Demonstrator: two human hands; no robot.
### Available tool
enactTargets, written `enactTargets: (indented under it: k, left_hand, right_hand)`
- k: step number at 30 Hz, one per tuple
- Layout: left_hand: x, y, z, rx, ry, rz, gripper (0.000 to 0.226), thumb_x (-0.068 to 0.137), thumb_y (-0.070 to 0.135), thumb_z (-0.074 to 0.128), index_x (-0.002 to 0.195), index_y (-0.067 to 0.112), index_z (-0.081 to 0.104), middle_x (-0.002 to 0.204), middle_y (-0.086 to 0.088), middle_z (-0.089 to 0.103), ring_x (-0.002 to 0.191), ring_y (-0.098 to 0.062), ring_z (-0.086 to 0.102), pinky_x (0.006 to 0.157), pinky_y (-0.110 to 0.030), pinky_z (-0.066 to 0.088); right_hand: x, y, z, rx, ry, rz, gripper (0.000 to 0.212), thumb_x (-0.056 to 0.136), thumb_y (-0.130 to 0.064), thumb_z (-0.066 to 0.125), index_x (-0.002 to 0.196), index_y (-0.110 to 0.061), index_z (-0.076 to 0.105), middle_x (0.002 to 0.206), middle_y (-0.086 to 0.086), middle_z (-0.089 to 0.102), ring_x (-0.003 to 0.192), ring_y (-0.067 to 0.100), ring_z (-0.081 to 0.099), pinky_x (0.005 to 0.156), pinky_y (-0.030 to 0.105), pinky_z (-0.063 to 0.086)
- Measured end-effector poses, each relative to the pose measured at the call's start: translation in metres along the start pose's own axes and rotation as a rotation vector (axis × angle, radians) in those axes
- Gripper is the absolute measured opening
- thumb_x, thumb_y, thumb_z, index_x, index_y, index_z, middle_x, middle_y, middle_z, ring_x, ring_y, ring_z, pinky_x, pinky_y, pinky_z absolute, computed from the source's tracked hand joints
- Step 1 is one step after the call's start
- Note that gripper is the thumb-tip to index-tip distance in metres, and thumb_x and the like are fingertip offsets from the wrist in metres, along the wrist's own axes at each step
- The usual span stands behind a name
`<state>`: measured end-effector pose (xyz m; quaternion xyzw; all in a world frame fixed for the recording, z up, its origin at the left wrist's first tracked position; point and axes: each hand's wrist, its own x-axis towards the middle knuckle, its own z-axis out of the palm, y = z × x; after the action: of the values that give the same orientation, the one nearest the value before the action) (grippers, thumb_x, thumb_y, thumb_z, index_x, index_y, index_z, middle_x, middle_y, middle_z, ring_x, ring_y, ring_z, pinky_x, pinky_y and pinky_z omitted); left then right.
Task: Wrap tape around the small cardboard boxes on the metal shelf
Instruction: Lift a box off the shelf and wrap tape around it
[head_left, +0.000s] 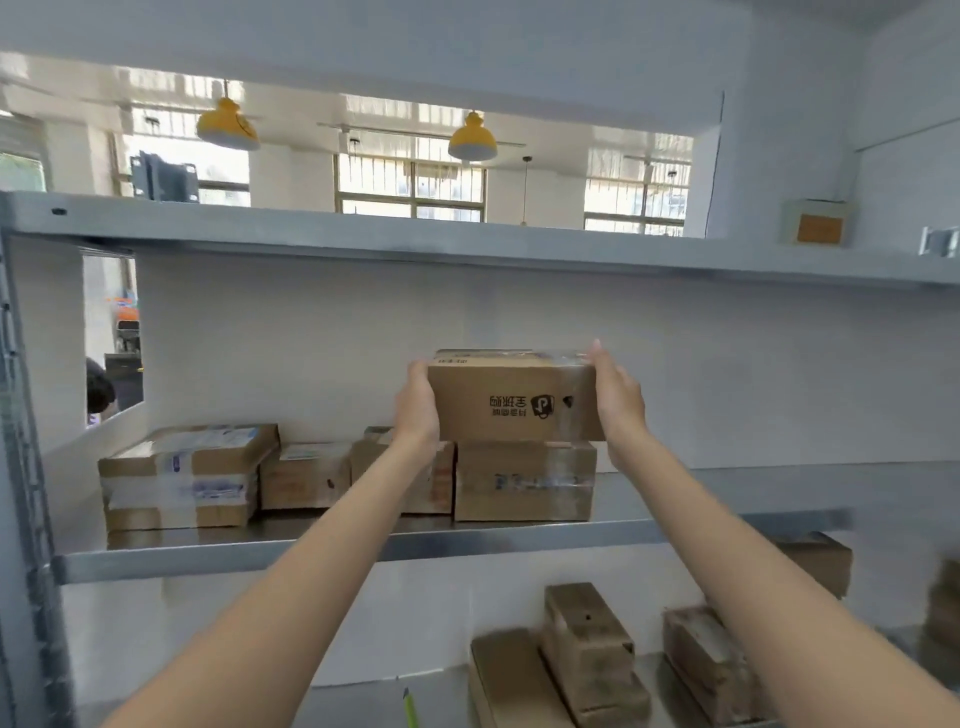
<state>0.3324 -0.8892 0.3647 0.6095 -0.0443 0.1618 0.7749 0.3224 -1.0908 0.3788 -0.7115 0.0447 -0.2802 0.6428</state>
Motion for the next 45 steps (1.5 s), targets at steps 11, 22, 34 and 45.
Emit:
enactTargets:
  k: [11, 22, 34, 45]
  left_hand:
    - [0.062, -0.042, 0.035, 0.297, 0.123, -0.046, 0.074, 0.097, 0.061, 0.038, 0.139, 0.001, 0.047, 0.140, -0.012, 0.051, 0.129, -0.029, 0.047, 0.097, -0.031, 0.034]
    - [0.071, -0.060, 0.041, 0.232, 0.155, -0.016, 0.056, 0.101, 0.050, 0.040, 0.142, 0.012, 0.046, 0.142, -0.010, 0.050, 0.128, -0.026, 0.046, 0.111, -0.045, 0.037]
    - [0.084, -0.074, 0.043, 0.154, 0.101, -0.054, 0.056, 0.101, 0.056, 0.032, 0.145, 0.023, 0.039, 0.146, -0.004, 0.046, 0.133, -0.024, 0.043, 0.115, -0.047, 0.033]
    - [0.084, -0.078, 0.047, 0.137, 0.118, -0.025, 0.051, 0.103, 0.053, 0.029, 0.143, 0.022, 0.039, 0.140, -0.003, 0.047, 0.114, -0.017, 0.044, 0.107, -0.039, 0.035]
  right_hand:
    - [0.095, 0.062, 0.006, 0.142, -0.310, 0.293, 0.058, 0.095, -0.059, 0.034, 0.136, -0.021, 0.051, 0.135, 0.008, 0.057, 0.122, 0.027, 0.054, 0.104, 0.044, 0.044]
    - [0.109, 0.079, 0.013, 0.143, -0.242, 0.181, 0.048, 0.096, -0.048, 0.035, 0.138, -0.026, 0.046, 0.143, 0.002, 0.047, 0.131, 0.025, 0.043, 0.111, 0.042, 0.034]
    - [0.123, 0.094, 0.027, 0.143, -0.152, 0.169, 0.051, 0.098, -0.050, 0.028, 0.140, -0.025, 0.044, 0.146, 0.004, 0.044, 0.132, 0.025, 0.040, 0.093, 0.032, 0.029]
    - [0.122, 0.096, 0.029, 0.125, -0.116, 0.128, 0.050, 0.097, -0.051, 0.029, 0.136, -0.027, 0.047, 0.143, 0.002, 0.047, 0.131, 0.025, 0.040, 0.100, 0.036, 0.030]
